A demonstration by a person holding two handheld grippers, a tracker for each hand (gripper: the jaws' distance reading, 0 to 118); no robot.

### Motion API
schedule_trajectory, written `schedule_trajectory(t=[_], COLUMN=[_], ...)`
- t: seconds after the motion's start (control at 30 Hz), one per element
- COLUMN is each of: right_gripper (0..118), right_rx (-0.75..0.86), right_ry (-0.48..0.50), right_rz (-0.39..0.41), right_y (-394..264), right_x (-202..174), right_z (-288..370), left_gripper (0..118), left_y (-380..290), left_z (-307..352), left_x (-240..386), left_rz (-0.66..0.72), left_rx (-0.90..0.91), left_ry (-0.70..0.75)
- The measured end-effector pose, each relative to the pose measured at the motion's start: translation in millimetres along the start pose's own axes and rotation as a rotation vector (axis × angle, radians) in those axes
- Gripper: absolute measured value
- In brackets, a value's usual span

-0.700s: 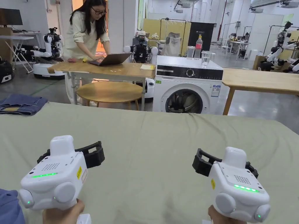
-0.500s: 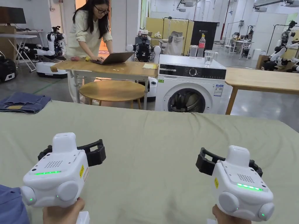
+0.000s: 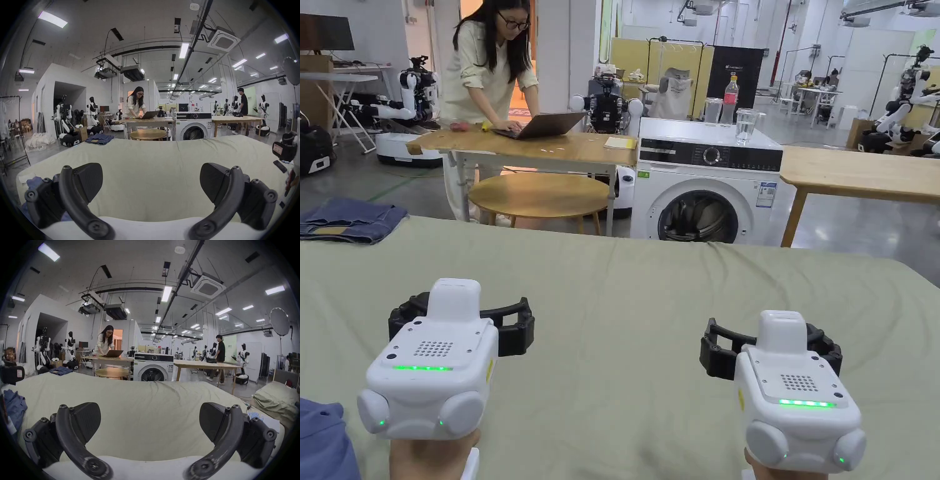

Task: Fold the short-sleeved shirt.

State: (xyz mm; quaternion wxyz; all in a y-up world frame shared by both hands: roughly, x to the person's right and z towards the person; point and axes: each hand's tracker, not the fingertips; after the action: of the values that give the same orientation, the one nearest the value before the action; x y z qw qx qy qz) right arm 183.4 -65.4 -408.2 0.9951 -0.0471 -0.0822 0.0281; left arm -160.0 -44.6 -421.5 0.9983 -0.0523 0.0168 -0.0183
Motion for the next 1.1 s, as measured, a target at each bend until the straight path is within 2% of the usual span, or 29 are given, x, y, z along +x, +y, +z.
schedule_trajectory(t=[0.47,0.67,1.1], right_gripper=[118,118,118], right_rx=[0.003,0.004,-0.001], right_ry=[0.005,0.009,-0.005], right_rz=[-0.031,-0.011,-0.037], right_y=[3.1,3.9,5.9], right_x=[-6.5,-9.7,-7.3], right_z=[2.5,6.9,9.7], left_gripper=[118,118,118], left_y=[3.6,5.6,5.2], left_z=[6.9,11.1,12.2], left_x=[3.2,1.9,2.9], left_rz=[-0.057,-0.039,-0.019], left_rx=[0.024,0.034,0.023], left_ry=[-0.012,-0.009,-0.006])
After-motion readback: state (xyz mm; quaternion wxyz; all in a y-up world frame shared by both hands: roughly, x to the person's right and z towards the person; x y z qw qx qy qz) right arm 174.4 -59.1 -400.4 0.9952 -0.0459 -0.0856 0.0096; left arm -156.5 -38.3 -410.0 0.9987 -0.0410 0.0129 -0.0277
